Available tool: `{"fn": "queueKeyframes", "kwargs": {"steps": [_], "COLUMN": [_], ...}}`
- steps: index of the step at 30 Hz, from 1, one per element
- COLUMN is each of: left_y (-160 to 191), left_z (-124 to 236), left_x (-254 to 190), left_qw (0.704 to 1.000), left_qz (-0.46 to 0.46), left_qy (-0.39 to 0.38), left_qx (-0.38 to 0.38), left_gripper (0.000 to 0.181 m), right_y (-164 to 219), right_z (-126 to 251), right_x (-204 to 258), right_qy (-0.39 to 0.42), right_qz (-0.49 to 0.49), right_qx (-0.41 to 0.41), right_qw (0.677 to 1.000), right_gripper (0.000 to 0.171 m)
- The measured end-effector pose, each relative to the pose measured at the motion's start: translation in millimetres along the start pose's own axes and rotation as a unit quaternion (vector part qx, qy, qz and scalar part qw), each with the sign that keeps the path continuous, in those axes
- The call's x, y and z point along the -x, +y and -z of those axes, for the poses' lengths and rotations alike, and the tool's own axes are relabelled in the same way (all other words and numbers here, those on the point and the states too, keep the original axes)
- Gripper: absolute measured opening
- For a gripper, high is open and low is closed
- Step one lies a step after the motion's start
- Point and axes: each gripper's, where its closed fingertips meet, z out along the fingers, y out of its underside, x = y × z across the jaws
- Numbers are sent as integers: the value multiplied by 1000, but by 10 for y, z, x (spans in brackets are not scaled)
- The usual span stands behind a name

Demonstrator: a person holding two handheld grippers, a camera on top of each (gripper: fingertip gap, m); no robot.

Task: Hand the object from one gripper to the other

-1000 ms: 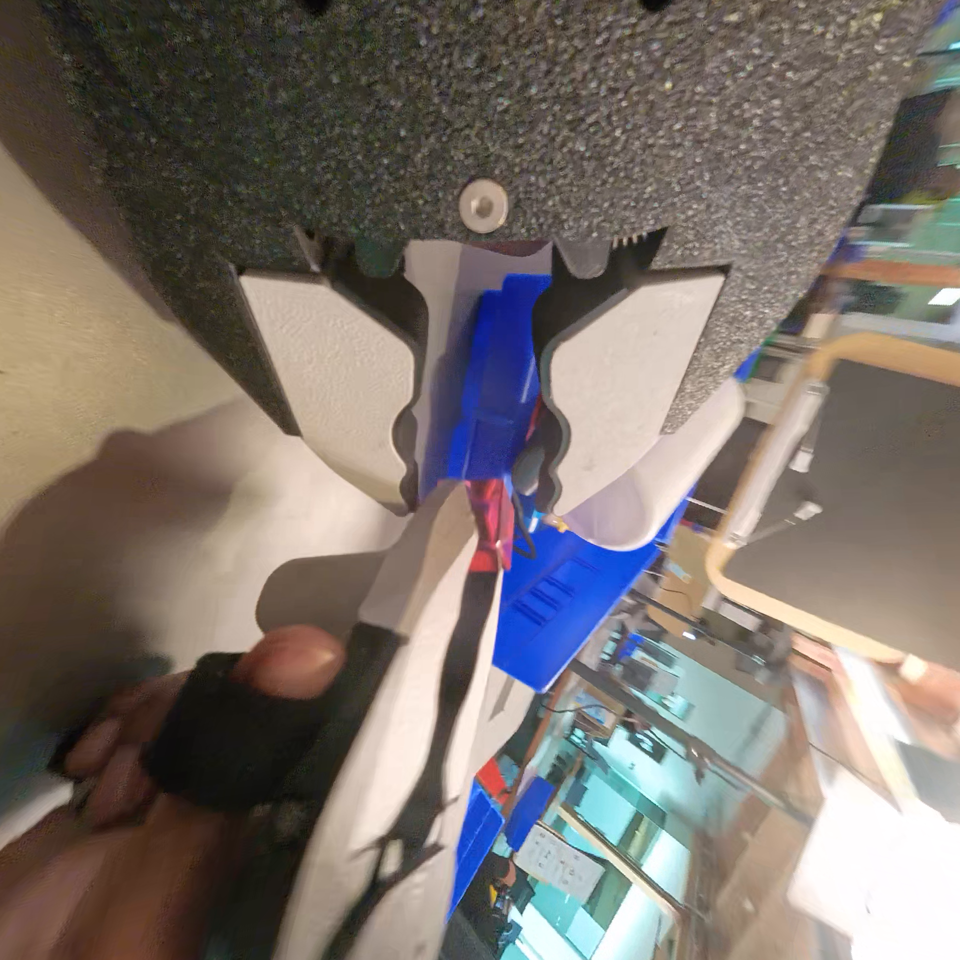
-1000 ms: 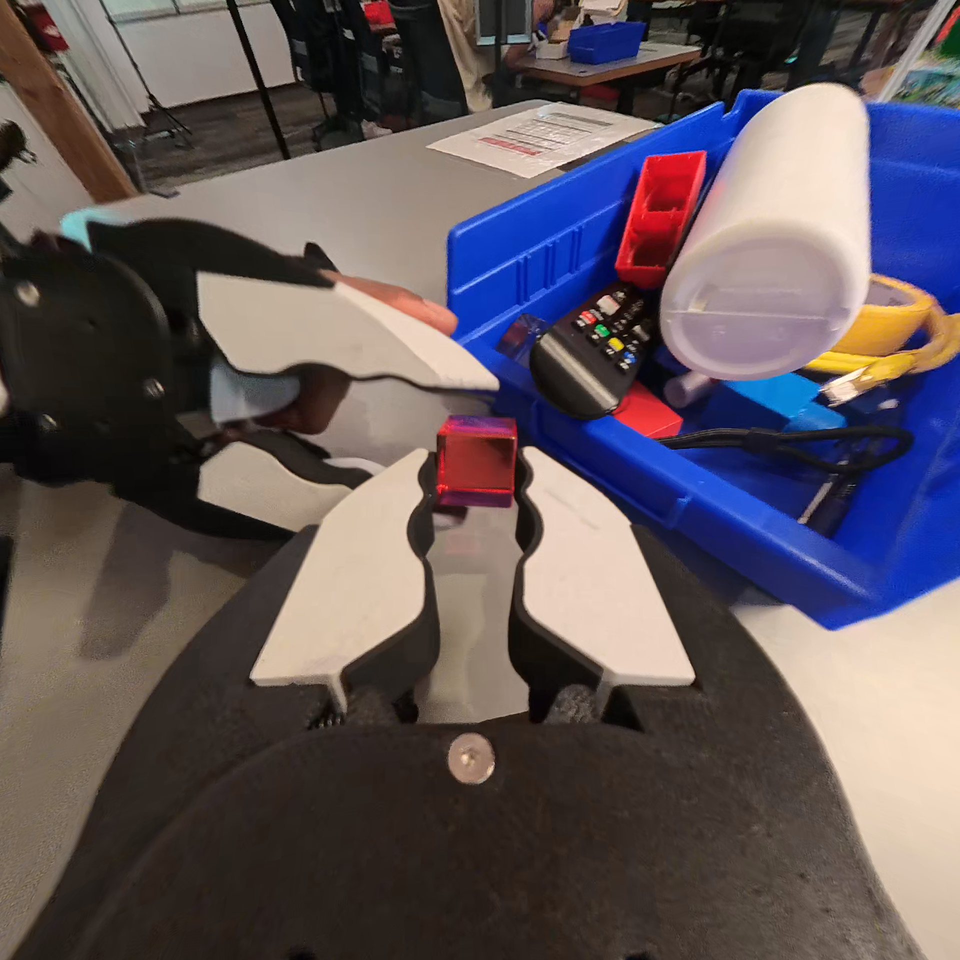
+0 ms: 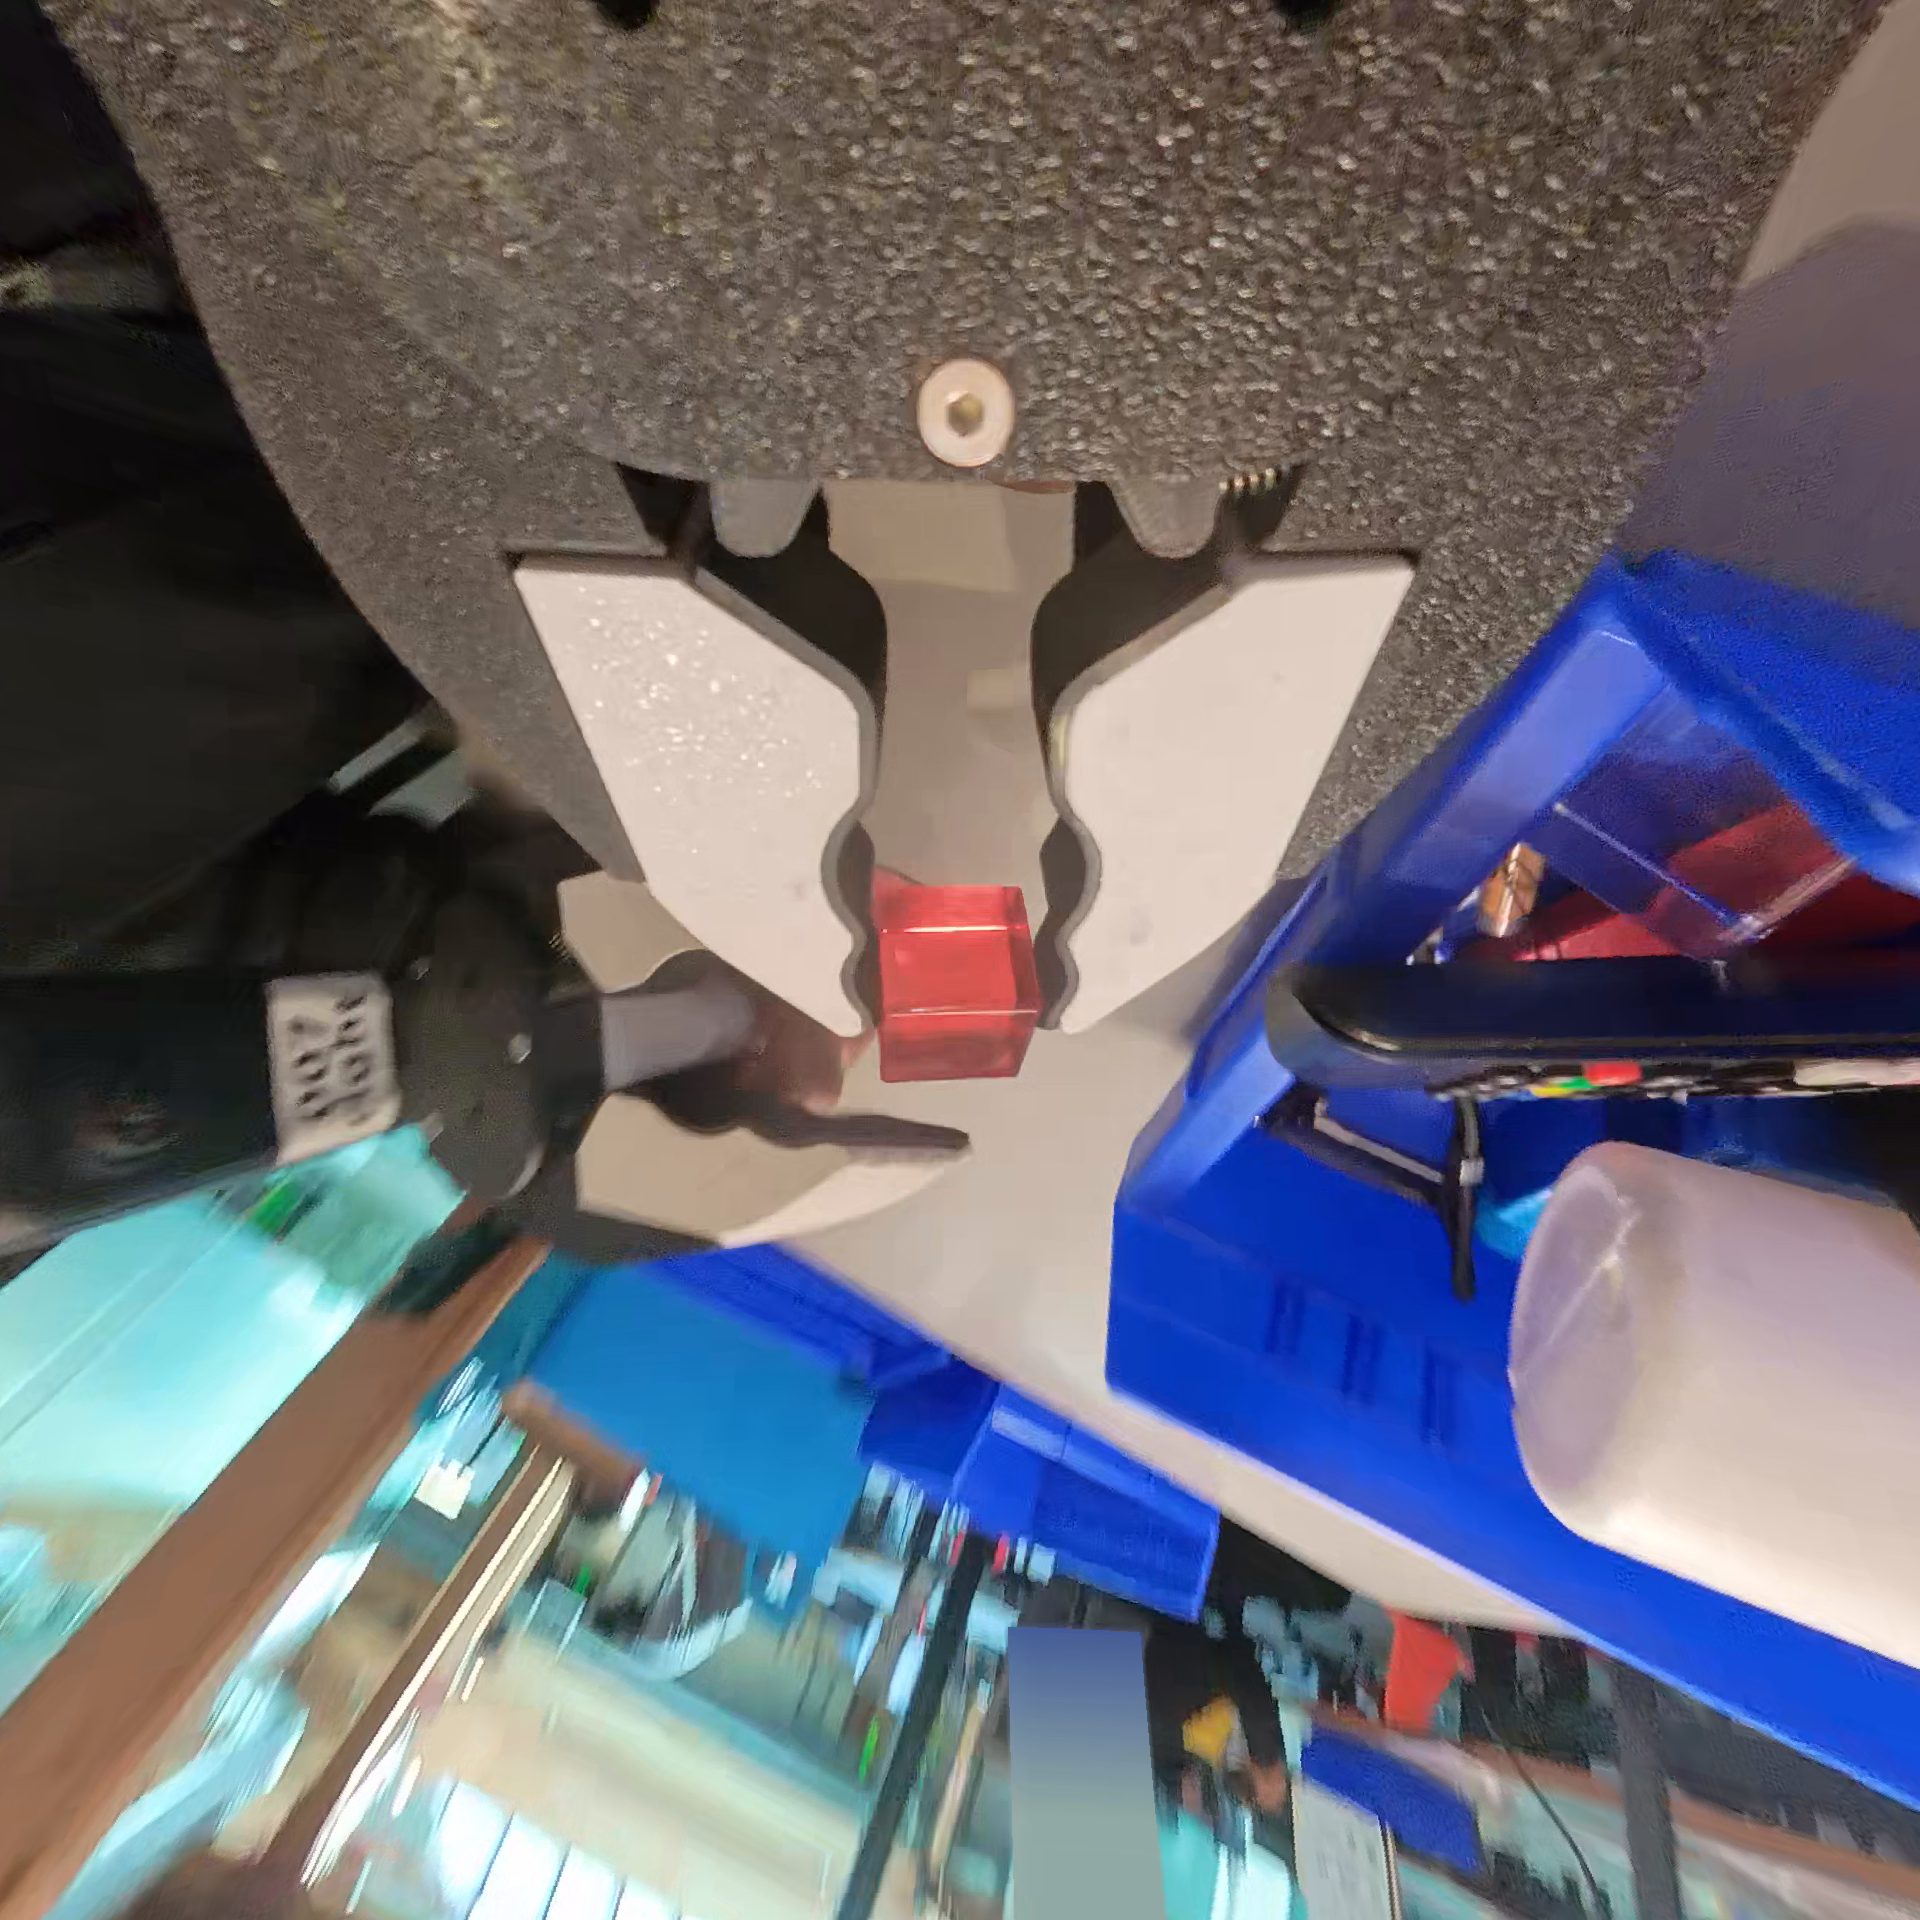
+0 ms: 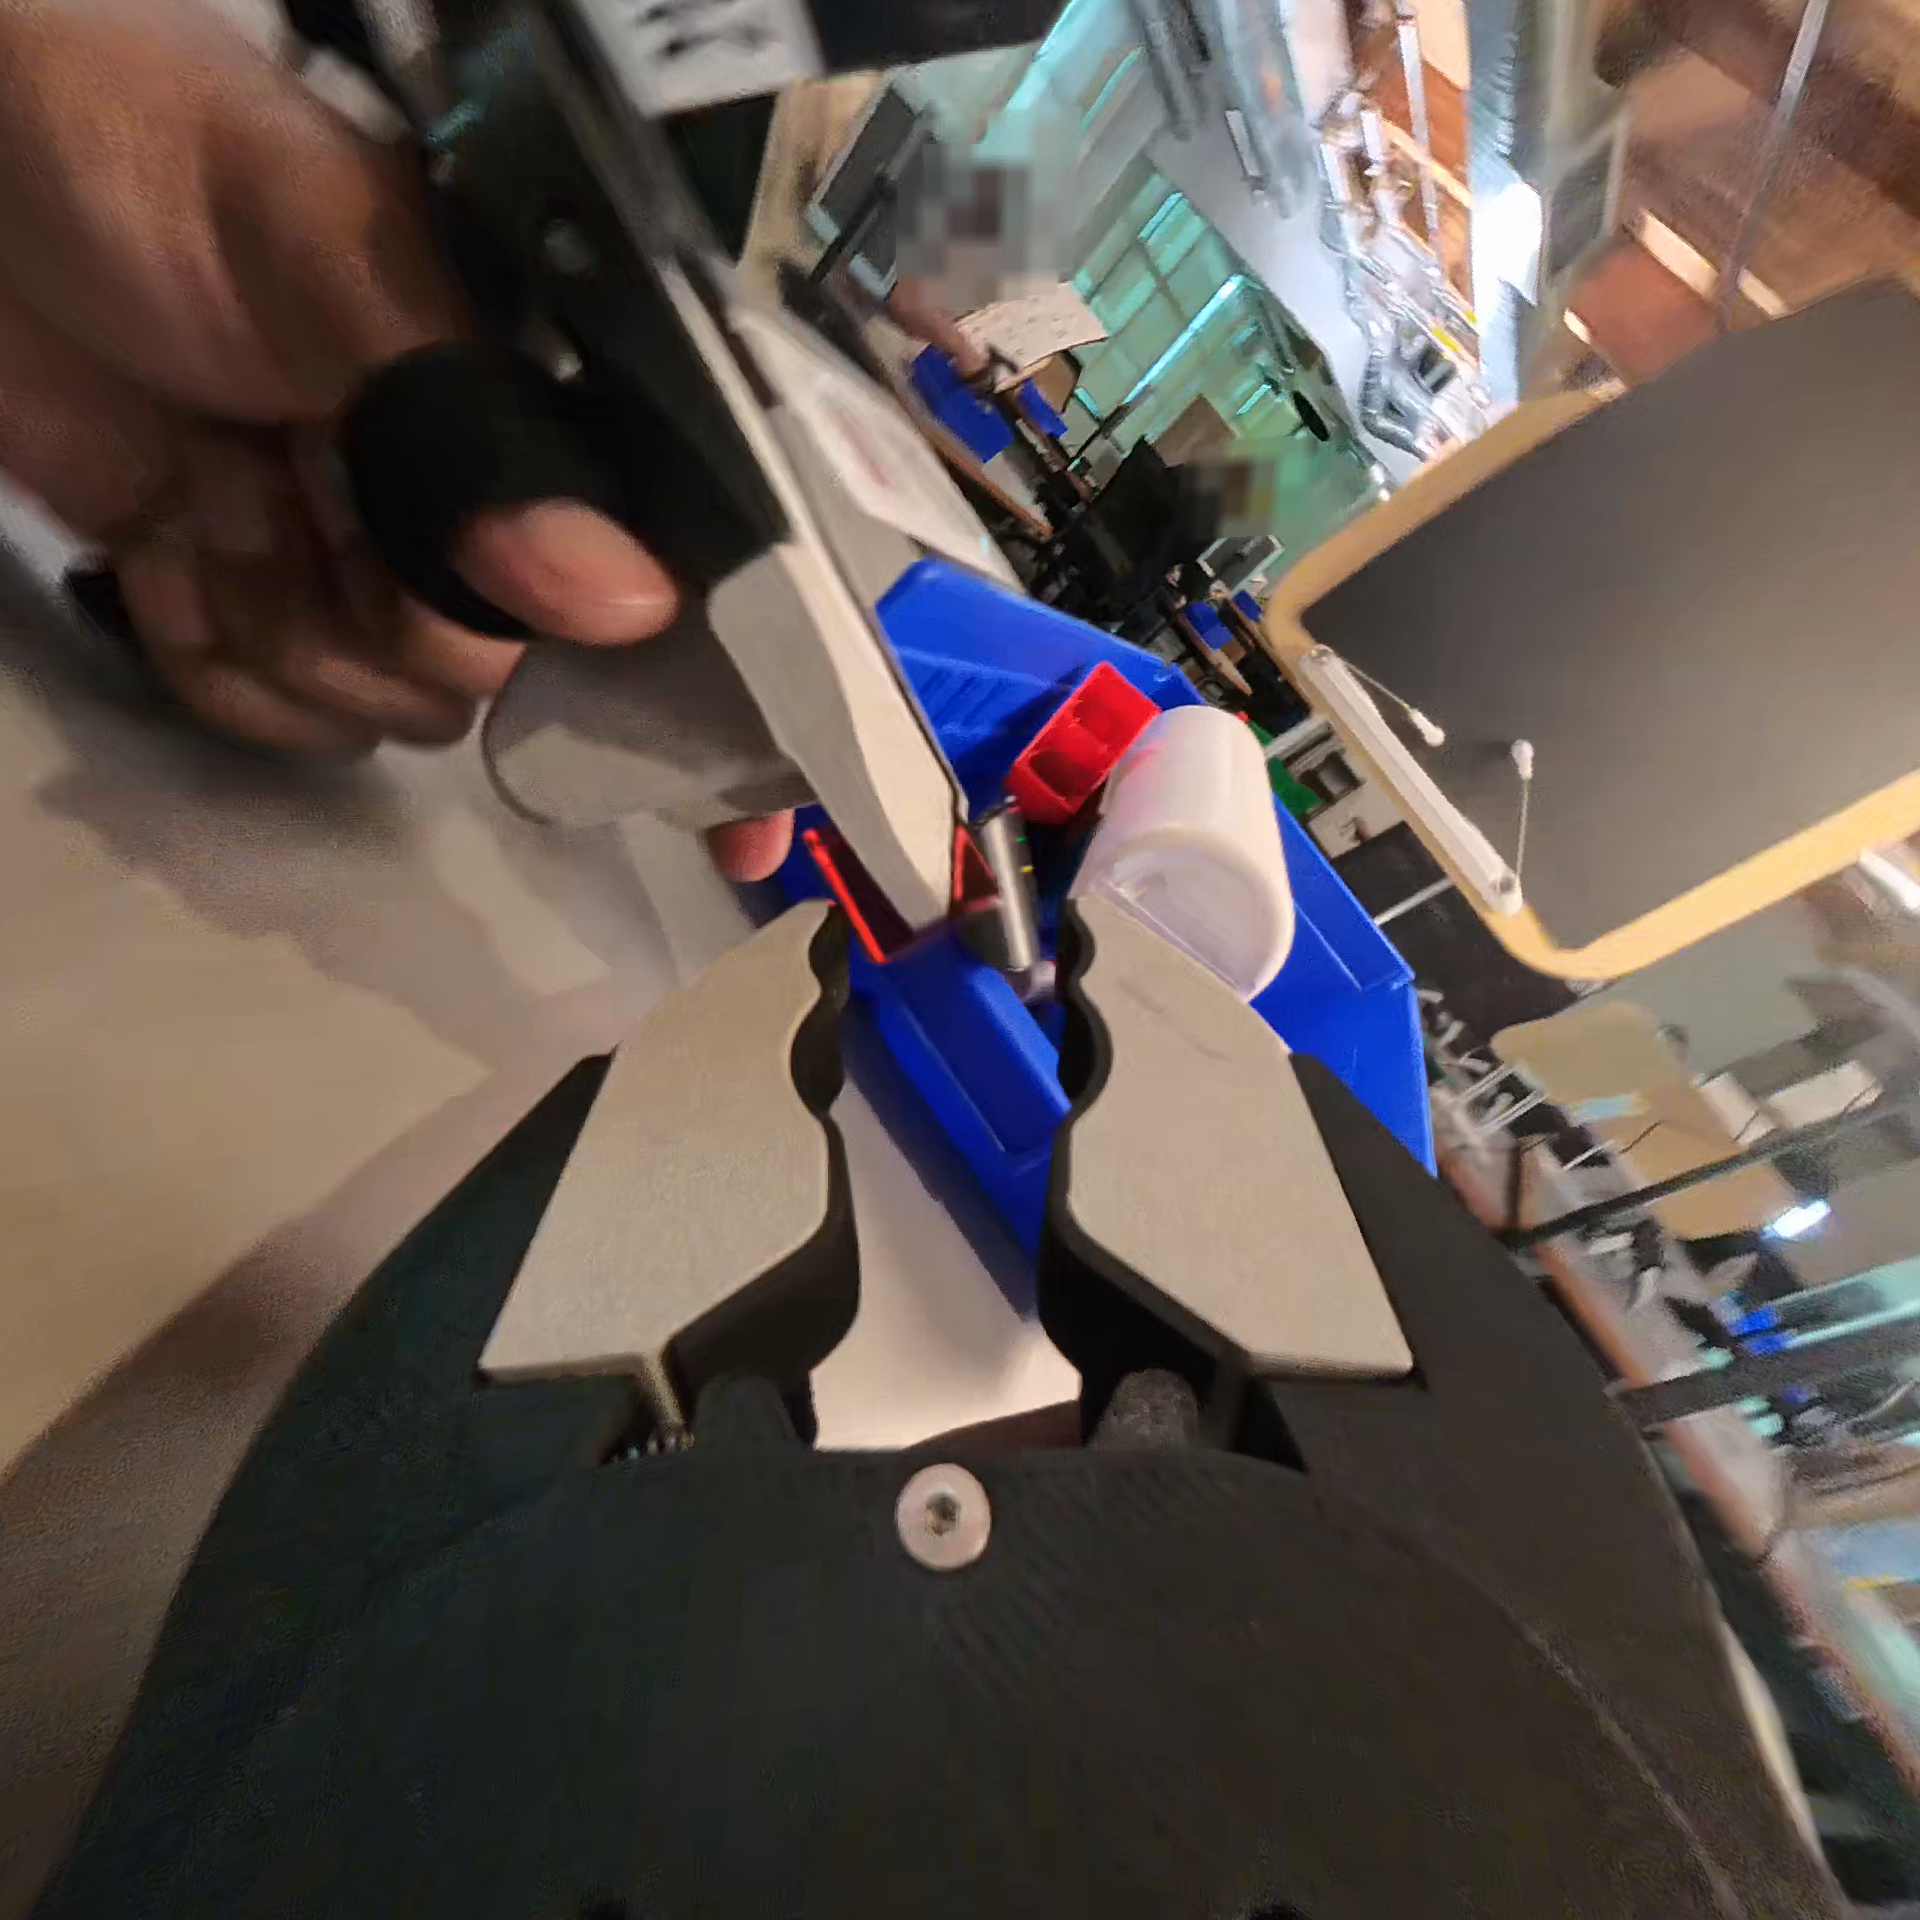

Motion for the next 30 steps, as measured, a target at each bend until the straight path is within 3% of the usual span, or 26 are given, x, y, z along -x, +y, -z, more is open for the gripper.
{"fn": "queueKeyframes", "kwargs": {"steps": [4,6,13,16,19,21,23,27,30], "left_y": [-333,-379,-270,-250,-288,-322,-360,-315,-114], "left_z": [117,131,25,-2,34,91,165,267,251], "left_x": [-30,-61,-125,-177,-200,-152,-114,-197,-279], "left_qw": [982,970,949,947,973,990,988,918,865], "left_qz": [114,154,241,253,156,41,-109,-389,-501], "left_qy": [52,77,106,132,114,70,18,-23,-6], "left_qx": [-140,-172,-176,-149,-129,-119,-111,-79,-39], "left_gripper": [29,29,28,32,49,54,56,57,56], "right_y": [-108,-146,-202,-189,-189,-166,-129,-79,-112], "right_z": [8,-16,-126,-86,-32,-13,-4,49,109], "right_x": [-124,-95,-75,-111,-120,-125,-45,111,157], "right_qy": [22,27,65,51,-6,-53,-127,-247,-315], "right_qz": [-75,-77,-19,-9,-75,-139,-205,-325,-414], "right_qx": [-33,-40,-34,-50,-72,-77,-72,-57,-53], "right_qw": [996,996,997,997,995,986,968,911,852], "right_gripper": [37,37,39,29,28,28,28,28,28]}}
